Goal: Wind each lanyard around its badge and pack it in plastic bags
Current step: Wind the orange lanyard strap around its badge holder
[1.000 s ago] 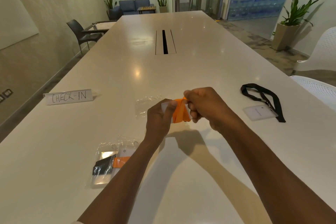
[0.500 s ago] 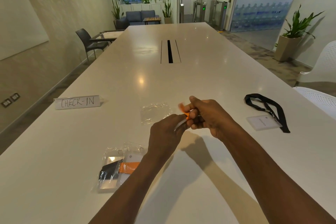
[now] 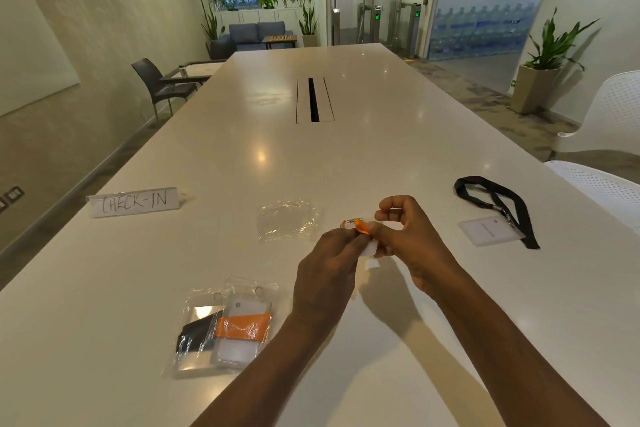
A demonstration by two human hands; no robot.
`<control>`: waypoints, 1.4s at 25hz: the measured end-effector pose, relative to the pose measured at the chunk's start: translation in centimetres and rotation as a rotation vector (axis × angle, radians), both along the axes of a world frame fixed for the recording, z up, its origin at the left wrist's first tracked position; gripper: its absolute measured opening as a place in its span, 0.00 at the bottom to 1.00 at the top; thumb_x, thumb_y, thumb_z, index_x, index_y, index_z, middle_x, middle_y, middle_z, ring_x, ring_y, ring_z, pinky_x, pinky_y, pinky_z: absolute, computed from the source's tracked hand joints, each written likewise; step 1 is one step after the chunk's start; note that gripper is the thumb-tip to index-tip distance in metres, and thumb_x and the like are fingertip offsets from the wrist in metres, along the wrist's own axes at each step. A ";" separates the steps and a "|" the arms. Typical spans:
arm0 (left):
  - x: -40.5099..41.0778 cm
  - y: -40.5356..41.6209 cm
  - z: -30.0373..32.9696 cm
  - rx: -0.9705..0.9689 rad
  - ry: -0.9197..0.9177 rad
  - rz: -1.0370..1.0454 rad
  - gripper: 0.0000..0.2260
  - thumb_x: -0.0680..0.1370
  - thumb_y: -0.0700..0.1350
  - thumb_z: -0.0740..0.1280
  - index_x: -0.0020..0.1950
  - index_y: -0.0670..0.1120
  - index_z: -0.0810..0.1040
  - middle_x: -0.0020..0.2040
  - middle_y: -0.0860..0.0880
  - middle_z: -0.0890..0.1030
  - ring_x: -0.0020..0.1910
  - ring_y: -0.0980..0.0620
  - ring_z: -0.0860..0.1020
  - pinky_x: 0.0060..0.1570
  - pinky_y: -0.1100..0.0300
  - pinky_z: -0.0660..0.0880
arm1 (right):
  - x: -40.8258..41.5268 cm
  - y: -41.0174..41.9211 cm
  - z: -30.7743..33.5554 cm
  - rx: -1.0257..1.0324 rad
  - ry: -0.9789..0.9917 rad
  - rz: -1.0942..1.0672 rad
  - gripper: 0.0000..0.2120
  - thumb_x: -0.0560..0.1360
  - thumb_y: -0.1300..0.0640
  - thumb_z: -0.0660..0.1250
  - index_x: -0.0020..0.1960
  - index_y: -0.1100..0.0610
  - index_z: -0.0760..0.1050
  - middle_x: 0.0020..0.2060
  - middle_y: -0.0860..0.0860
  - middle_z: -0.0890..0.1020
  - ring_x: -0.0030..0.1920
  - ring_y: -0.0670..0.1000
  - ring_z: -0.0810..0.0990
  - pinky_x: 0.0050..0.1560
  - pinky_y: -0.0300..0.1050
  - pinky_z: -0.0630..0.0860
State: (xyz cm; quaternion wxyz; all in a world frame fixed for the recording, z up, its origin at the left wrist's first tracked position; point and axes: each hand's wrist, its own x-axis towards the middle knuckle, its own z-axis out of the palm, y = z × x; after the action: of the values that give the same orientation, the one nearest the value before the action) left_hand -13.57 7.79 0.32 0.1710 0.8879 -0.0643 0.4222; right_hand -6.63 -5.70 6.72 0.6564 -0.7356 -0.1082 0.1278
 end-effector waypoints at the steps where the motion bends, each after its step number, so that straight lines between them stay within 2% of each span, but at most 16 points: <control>1: 0.1 -0.4 -0.2 0.001 0.013 -0.011 0.13 0.75 0.39 0.74 0.60 0.43 0.83 0.56 0.44 0.84 0.55 0.45 0.82 0.44 0.52 0.83 | 0.2 -0.5 -0.3 0.017 0.021 -0.001 0.27 0.69 0.54 0.77 0.62 0.51 0.69 0.57 0.51 0.77 0.51 0.54 0.81 0.41 0.49 0.83; 4: 0.1 -1.4 -0.9 0.001 0.043 -0.059 0.16 0.75 0.43 0.74 0.62 0.44 0.81 0.58 0.45 0.83 0.58 0.46 0.81 0.50 0.54 0.82 | 1.0 -2.1 -1.5 0.102 0.122 0.028 0.35 0.67 0.55 0.78 0.69 0.48 0.64 0.60 0.54 0.76 0.52 0.56 0.82 0.39 0.44 0.81; 7: 0.1 -1.8 -1.4 -0.087 0.084 -0.190 0.18 0.77 0.52 0.72 0.63 0.45 0.80 0.59 0.49 0.82 0.60 0.51 0.79 0.56 0.59 0.78 | 2.0 -3.8 -3.0 0.106 0.228 0.106 0.37 0.70 0.59 0.76 0.73 0.48 0.61 0.59 0.58 0.80 0.51 0.57 0.84 0.40 0.45 0.81; 10: 0.1 -2.7 -2.7 -0.416 0.164 -0.250 0.15 0.79 0.58 0.67 0.61 0.51 0.78 0.58 0.56 0.81 0.58 0.58 0.79 0.53 0.61 0.77 | 2.9 -4.8 -4.9 0.076 0.251 0.145 0.37 0.71 0.64 0.75 0.73 0.48 0.62 0.57 0.58 0.81 0.50 0.56 0.85 0.40 0.46 0.81; 12: 0.6 -3.6 -3.7 -0.689 0.196 -0.154 0.13 0.80 0.59 0.63 0.61 0.56 0.76 0.58 0.59 0.79 0.58 0.58 0.78 0.50 0.61 0.78 | 3.4 -5.2 -6.0 0.006 0.190 0.152 0.37 0.69 0.64 0.75 0.71 0.45 0.63 0.58 0.56 0.80 0.51 0.53 0.84 0.38 0.43 0.81; 14: 1.4 -3.8 -4.6 -0.803 0.250 -0.052 0.10 0.79 0.59 0.64 0.59 0.59 0.75 0.57 0.61 0.79 0.56 0.59 0.78 0.48 0.64 0.76 | 3.7 -5.4 -6.7 -0.086 0.104 0.156 0.38 0.66 0.60 0.77 0.69 0.42 0.64 0.59 0.52 0.78 0.52 0.50 0.82 0.39 0.40 0.80; 17: 2.8 -3.6 -5.5 -0.709 0.379 -0.021 0.11 0.76 0.56 0.70 0.58 0.58 0.77 0.52 0.62 0.78 0.51 0.60 0.77 0.47 0.67 0.72 | 4.5 -5.8 -7.4 -0.191 -0.050 0.175 0.40 0.60 0.50 0.77 0.68 0.40 0.65 0.57 0.48 0.77 0.49 0.50 0.82 0.40 0.40 0.79; 21: 3.5 -4.1 -5.9 -0.589 0.423 0.089 0.17 0.72 0.58 0.72 0.59 0.57 0.76 0.50 0.63 0.75 0.50 0.64 0.75 0.47 0.71 0.69 | 5.2 -5.4 -8.8 -0.326 -0.237 0.114 0.32 0.68 0.57 0.74 0.68 0.45 0.67 0.59 0.51 0.78 0.48 0.49 0.79 0.47 0.43 0.80; 24: 3.5 -4.4 -5.8 -0.560 0.403 0.120 0.16 0.73 0.57 0.71 0.59 0.58 0.75 0.52 0.60 0.75 0.50 0.66 0.74 0.48 0.71 0.70 | 5.0 -5.2 -10.0 -0.371 -0.331 0.115 0.33 0.69 0.52 0.76 0.70 0.50 0.66 0.62 0.49 0.76 0.58 0.49 0.76 0.57 0.46 0.77; 27: 3.4 -4.6 -5.7 -0.551 0.393 0.128 0.15 0.74 0.55 0.72 0.59 0.55 0.76 0.52 0.57 0.76 0.50 0.60 0.76 0.51 0.62 0.74 | 5.5 -5.3 -10.6 -0.349 -0.382 0.119 0.35 0.69 0.51 0.76 0.72 0.53 0.65 0.66 0.50 0.73 0.65 0.50 0.72 0.63 0.47 0.73; 31: 3.3 -4.7 -5.1 -0.649 0.378 0.115 0.17 0.70 0.53 0.71 0.58 0.53 0.78 0.49 0.58 0.78 0.47 0.59 0.77 0.46 0.66 0.73 | 5.8 -5.3 -11.1 -0.272 -0.347 0.080 0.33 0.70 0.53 0.76 0.71 0.53 0.66 0.66 0.49 0.73 0.64 0.49 0.72 0.62 0.47 0.75; 33: 3.1 -4.6 -4.8 -0.672 0.372 0.110 0.15 0.71 0.52 0.72 0.57 0.53 0.79 0.49 0.58 0.79 0.46 0.59 0.77 0.44 0.67 0.71 | 5.9 -5.3 -11.2 -0.225 -0.325 0.053 0.28 0.72 0.55 0.74 0.69 0.52 0.68 0.64 0.47 0.74 0.62 0.48 0.74 0.56 0.39 0.76; 35: 3.1 -4.4 -4.7 -0.671 0.351 0.109 0.14 0.72 0.53 0.71 0.56 0.52 0.79 0.49 0.57 0.79 0.45 0.58 0.77 0.43 0.68 0.70 | 6.1 -5.4 -11.1 -0.205 -0.324 0.032 0.23 0.74 0.54 0.72 0.66 0.52 0.70 0.60 0.46 0.76 0.56 0.46 0.75 0.47 0.27 0.72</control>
State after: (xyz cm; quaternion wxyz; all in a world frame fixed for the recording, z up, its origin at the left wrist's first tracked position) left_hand -10.52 3.35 -4.42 0.4382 0.8433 0.1550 0.2698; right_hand -0.56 -11.07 -4.37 0.5500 -0.8077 -0.2106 0.0286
